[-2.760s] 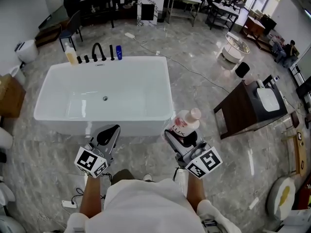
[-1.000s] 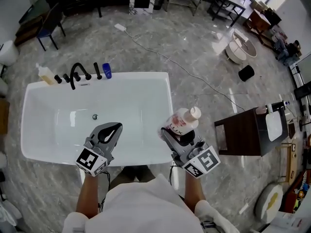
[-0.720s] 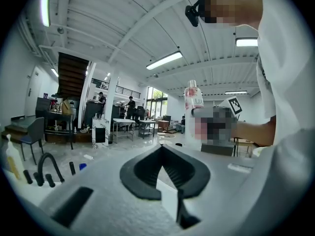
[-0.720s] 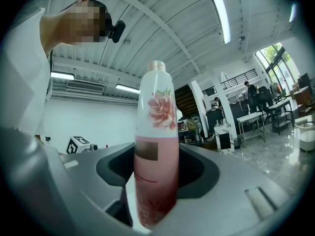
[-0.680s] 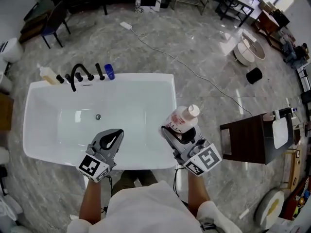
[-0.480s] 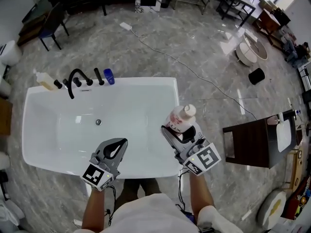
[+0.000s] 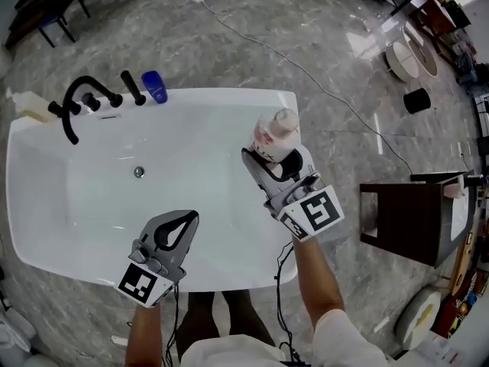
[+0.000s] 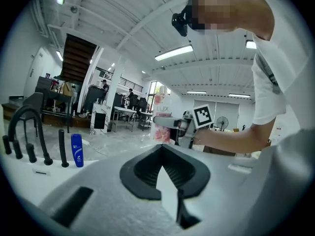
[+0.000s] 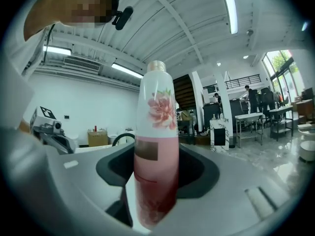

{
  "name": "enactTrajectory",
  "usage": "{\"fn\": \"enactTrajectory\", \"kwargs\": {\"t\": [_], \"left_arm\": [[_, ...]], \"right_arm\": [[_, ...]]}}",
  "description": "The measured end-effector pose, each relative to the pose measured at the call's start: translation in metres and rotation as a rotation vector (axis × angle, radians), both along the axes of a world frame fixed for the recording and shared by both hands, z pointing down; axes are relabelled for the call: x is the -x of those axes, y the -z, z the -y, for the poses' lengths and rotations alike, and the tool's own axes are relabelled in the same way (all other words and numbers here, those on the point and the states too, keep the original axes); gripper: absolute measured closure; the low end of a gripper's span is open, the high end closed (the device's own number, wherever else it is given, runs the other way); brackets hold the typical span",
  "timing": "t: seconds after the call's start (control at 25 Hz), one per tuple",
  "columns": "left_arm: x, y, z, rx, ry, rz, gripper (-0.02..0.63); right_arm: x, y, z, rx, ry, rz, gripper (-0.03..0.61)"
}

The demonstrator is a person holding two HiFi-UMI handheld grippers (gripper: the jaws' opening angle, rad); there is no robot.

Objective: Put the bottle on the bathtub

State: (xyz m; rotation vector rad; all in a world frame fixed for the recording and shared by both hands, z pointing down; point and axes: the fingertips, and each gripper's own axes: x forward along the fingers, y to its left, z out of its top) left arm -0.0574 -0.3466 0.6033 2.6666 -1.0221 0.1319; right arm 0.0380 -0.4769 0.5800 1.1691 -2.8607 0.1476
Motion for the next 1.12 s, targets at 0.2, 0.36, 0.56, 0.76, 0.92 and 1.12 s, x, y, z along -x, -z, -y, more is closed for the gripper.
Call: {"fn": "enactTrajectory", "kwargs": {"t": [0.2,0.36,0.56,0.76,0.92,1.12], "left_arm": [[0.004,-0.065,0.001,0.064,0.03,0.005,0.615],[0.002,-0.109,-0.013,0.113,0.021,0.01,0.615],[0.007,-0.148,-0.025,0.171,0.045,0.01,0.615],[0.023,-0.174,-0.032,0.2,0.08,0.023,0.615],[0.025,-0.179,-0.034,0.203,0.076,0.016,0.615],[0.013,-0.176,-0.035,0.19,0.031,-0.005,0.615]], "right_arm": [[0.02,-0.082,0.074,-0.028,-0.025,-0.011,0.333],[0.041,-0.142,0.118,-0.03,-0.027,-0.056,0.334],[0.056,-0.192,0.177,-0.003,-0.099,-0.04,0.334],[0.067,-0.223,0.226,0.005,-0.178,-0.04,0.333],[0.067,-0.243,0.249,-0.004,-0.233,-0.003,0.333],[0.071,-0.244,0.248,-0.094,-0.235,0.031,0.328]]}}
